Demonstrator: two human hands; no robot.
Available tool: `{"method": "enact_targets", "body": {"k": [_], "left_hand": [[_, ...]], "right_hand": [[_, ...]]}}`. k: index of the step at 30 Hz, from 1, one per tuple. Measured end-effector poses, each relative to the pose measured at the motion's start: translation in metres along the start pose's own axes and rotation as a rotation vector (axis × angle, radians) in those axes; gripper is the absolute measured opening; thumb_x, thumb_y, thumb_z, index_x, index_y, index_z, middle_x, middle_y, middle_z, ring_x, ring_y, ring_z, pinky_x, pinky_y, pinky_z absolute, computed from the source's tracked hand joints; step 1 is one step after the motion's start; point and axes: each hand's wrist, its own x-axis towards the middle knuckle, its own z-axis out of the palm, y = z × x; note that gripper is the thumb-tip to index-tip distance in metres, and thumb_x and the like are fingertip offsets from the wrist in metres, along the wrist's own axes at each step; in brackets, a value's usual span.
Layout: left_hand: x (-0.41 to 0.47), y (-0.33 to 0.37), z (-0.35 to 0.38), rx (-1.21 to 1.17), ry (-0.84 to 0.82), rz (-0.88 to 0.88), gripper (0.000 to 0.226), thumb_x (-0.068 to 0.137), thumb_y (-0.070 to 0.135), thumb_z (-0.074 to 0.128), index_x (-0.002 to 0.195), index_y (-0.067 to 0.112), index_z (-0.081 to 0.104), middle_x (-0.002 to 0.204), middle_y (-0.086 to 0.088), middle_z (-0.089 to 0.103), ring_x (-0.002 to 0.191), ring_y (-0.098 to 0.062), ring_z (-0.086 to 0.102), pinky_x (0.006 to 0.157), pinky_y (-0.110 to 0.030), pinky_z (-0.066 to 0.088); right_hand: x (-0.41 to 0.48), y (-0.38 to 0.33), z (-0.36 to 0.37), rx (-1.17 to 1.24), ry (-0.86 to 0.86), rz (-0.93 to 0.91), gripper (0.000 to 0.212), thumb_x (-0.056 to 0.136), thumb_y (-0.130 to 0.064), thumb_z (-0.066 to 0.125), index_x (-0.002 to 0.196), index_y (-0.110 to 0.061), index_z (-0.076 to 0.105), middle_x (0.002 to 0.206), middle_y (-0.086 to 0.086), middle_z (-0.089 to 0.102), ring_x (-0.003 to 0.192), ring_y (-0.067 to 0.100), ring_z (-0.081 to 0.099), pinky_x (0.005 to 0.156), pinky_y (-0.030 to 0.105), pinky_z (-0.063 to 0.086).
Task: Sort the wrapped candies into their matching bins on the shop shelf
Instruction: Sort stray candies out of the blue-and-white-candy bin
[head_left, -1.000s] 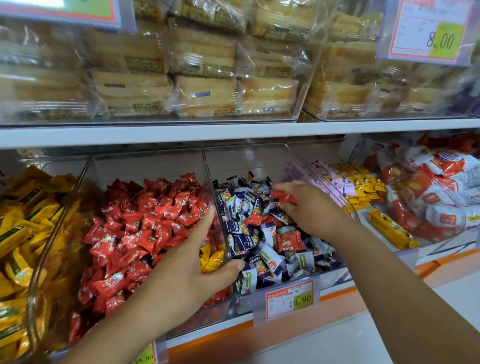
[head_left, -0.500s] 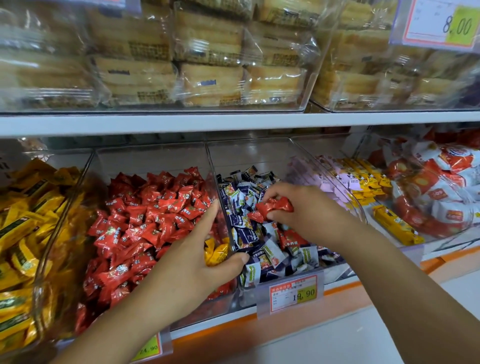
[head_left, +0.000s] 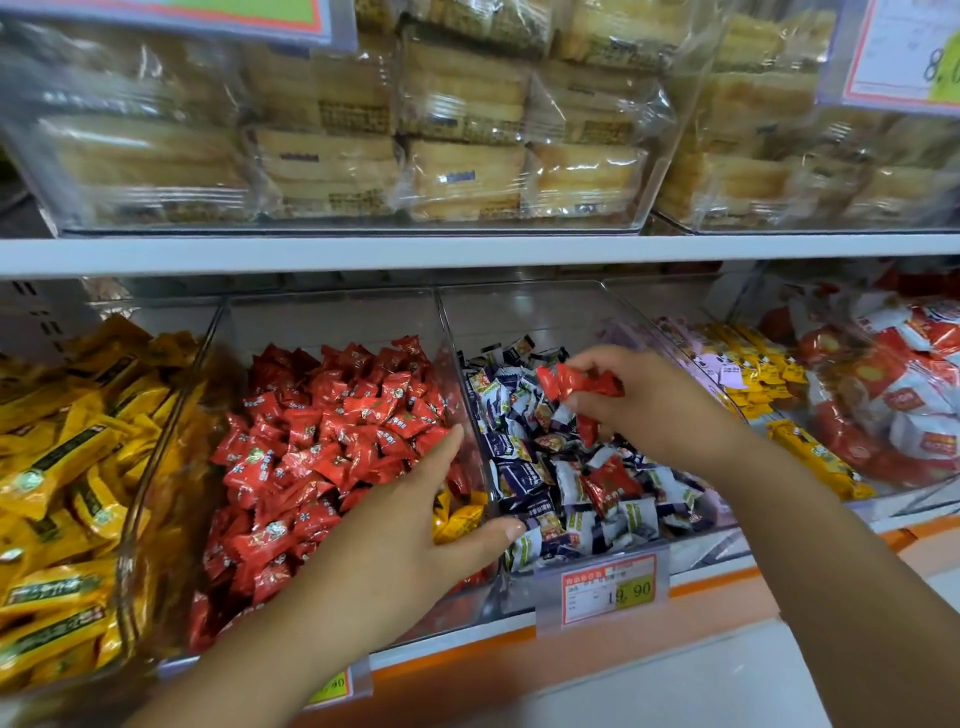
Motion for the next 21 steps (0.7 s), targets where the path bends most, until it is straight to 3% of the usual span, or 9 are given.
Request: {"method": "enact_targets", "body": {"k": [3,5,8,10,13,15,18,21], "left_hand": [[-0.002,0.000,0.001,0.036,-0.013,-0.001,0.107,0.052,0.091,0.032,0.145,0.056,-0.007,0.101,0.010,0.045,0.091,-0.004,0.042,0.097,-0.040,0.047],[-0.002,0.001,0.001,0.039,-0.010,0.007,0.107,0.054,0.090,0.032,0.146,0.054,-0.007,0.104,0.005,0.054,0.093,-0.005,0.050,0.094,-0.039,0.049],[-0.002,0.001,0.004,0.040,0.014,0.011,0.099,0.069,0.081,0.044,0.149,0.049,-0.006,0.132,0.003,0.055,0.115,-0.013,0.054,0.097,-0.033,0.047],[-0.001,-0.001,0.005,0.039,0.029,0.014,0.096,0.076,0.076,0.050,0.150,0.048,-0.005,0.142,0.004,0.048,0.125,-0.013,0.048,0.099,-0.029,0.044],[-0.001,-0.004,0.004,0.029,0.025,0.034,0.095,0.079,0.072,0.051,0.151,0.046,-0.005,0.150,0.008,0.039,0.131,-0.011,0.042,0.101,-0.025,0.041],[-0.003,-0.004,0.002,0.017,0.011,0.036,0.094,0.079,0.072,0.051,0.150,0.047,-0.006,0.147,0.006,0.044,0.127,-0.013,0.047,0.100,-0.027,0.043],[-0.005,-0.001,0.000,0.035,-0.012,0.027,0.093,0.078,0.074,0.049,0.149,0.050,-0.007,0.117,0.003,0.060,0.102,-0.013,0.058,0.092,-0.033,0.048],[-0.005,-0.001,-0.001,0.068,-0.027,0.002,0.097,0.071,0.081,0.042,0.148,0.051,-0.009,0.130,0.002,0.055,0.115,-0.017,0.053,0.097,-0.038,0.046]], "right_hand": [[0.005,-0.022,0.002,0.137,0.031,-0.032,0.014,0.094,-0.017,0.061,0.107,-0.022,0.061,0.057,-0.011,0.063,0.045,-0.003,0.055,0.044,0.007,0.037],[0.012,-0.041,0.012,0.228,0.013,-0.086,0.017,0.094,-0.014,0.060,0.110,-0.020,0.059,0.055,-0.005,0.063,0.043,0.001,0.055,0.042,0.010,0.037],[0.026,-0.067,0.036,0.284,0.009,-0.158,0.021,0.095,-0.018,0.060,0.110,-0.030,0.052,0.060,-0.006,0.061,0.040,-0.004,0.051,0.044,0.010,0.038],[0.033,-0.081,0.053,0.238,-0.015,-0.205,0.027,0.093,-0.025,0.063,0.118,-0.030,0.055,0.076,-0.012,0.063,0.054,-0.008,0.055,0.054,0.006,0.042],[0.040,-0.087,0.064,0.162,-0.134,-0.248,0.039,0.091,-0.031,0.064,0.129,-0.035,0.056,0.115,-0.015,0.061,0.102,-0.002,0.057,0.085,0.010,0.044],[0.037,-0.086,0.056,0.182,-0.148,-0.244,0.034,0.093,-0.030,0.062,0.124,-0.043,0.056,0.118,-0.021,0.058,0.112,-0.002,0.054,0.090,0.012,0.042],[0.025,-0.071,0.023,0.115,-0.114,-0.178,0.019,0.094,-0.029,0.060,0.107,-0.043,0.063,0.104,-0.022,0.066,0.095,-0.006,0.062,0.079,0.009,0.043],[0.001,-0.044,-0.010,-0.121,-0.230,-0.028,0.008,0.088,-0.035,0.067,0.094,-0.041,0.068,0.091,-0.018,0.069,0.079,-0.004,0.064,0.073,0.013,0.048]]}}
